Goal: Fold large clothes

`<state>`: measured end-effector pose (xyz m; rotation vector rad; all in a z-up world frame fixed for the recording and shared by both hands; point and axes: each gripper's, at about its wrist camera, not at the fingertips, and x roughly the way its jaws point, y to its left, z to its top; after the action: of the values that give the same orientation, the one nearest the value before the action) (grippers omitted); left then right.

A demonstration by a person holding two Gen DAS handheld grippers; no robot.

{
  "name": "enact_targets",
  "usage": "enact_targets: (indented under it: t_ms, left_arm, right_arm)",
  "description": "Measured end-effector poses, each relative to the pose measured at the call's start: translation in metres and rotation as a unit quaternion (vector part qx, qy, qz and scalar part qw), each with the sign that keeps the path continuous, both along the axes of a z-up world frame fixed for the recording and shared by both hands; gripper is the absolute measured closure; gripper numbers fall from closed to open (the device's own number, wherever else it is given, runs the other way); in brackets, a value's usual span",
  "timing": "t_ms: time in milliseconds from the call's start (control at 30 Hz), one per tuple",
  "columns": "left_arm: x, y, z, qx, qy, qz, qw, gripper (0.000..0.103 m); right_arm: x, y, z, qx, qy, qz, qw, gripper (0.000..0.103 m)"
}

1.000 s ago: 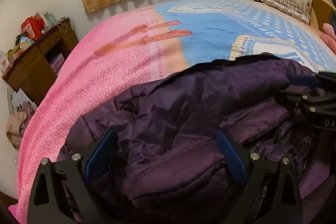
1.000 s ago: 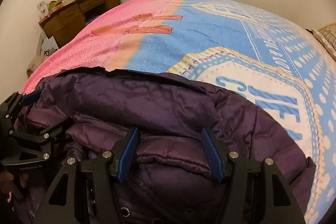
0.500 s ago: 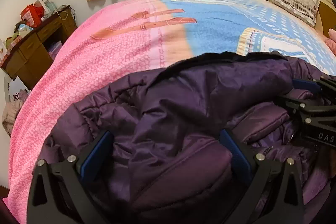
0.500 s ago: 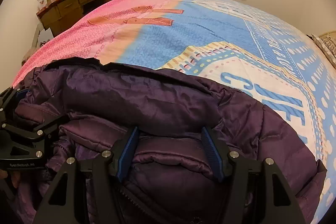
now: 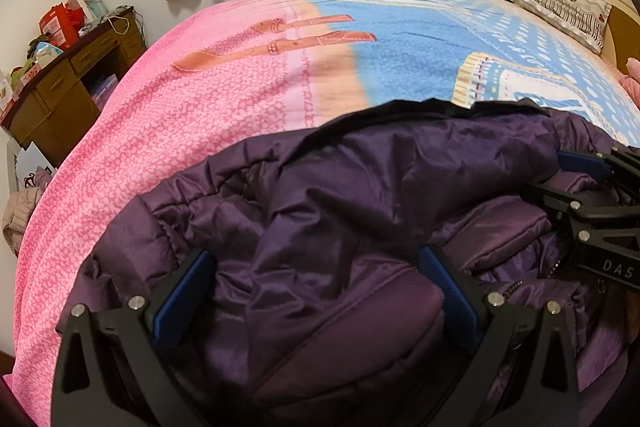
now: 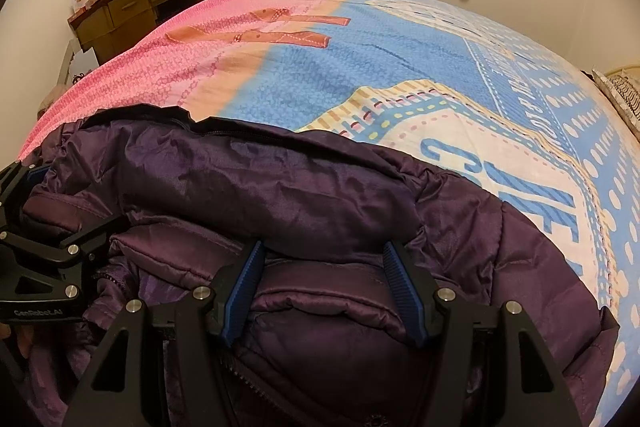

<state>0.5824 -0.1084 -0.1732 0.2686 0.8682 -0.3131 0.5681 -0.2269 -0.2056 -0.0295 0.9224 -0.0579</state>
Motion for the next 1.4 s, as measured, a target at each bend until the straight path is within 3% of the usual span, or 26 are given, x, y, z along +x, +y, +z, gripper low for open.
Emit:
enact_targets:
  t_ms: [900,1100,1167,1233,1333,1400]
  left_arm:
    - [0.007,0.003,-0.003,-0.012,0.015,0.001,0.9998,0.000]
    - [0.007,0.000,0.000,-0.003,0.017,0.004,0.9998,0.000]
    - [0.008,0.002,0.011,-0.001,0.025,0.011,0.9996,0.000]
    - [-0.006,0.013,0.039,-0.029,0.010,0.038,0.9988,0.001]
    - [-0.044,0.035,0.076,-0.081,-0.010,0.040,0.9958,0.001]
    - [-0.084,0.054,0.097,-0.093,-0.028,0.028,0.9949,0.001]
  right_arm:
    - [0.003,0.006,-0.002,-0.019,0.005,0.000,1.000,0.040]
    - [0.007,0.007,0.003,-0.031,0.028,0.009,0.999,0.039]
    - [0.005,-0.001,0.017,-0.013,0.044,0.024,0.999,0.039]
    - [-0.015,-0.013,0.043,0.010,0.017,0.010,1.000,0.038]
    - [-0.063,-0.029,0.077,0.026,-0.020,0.011,0.999,0.037]
    - [-0.103,-0.040,0.091,0.048,-0.028,0.019,0.998,0.037]
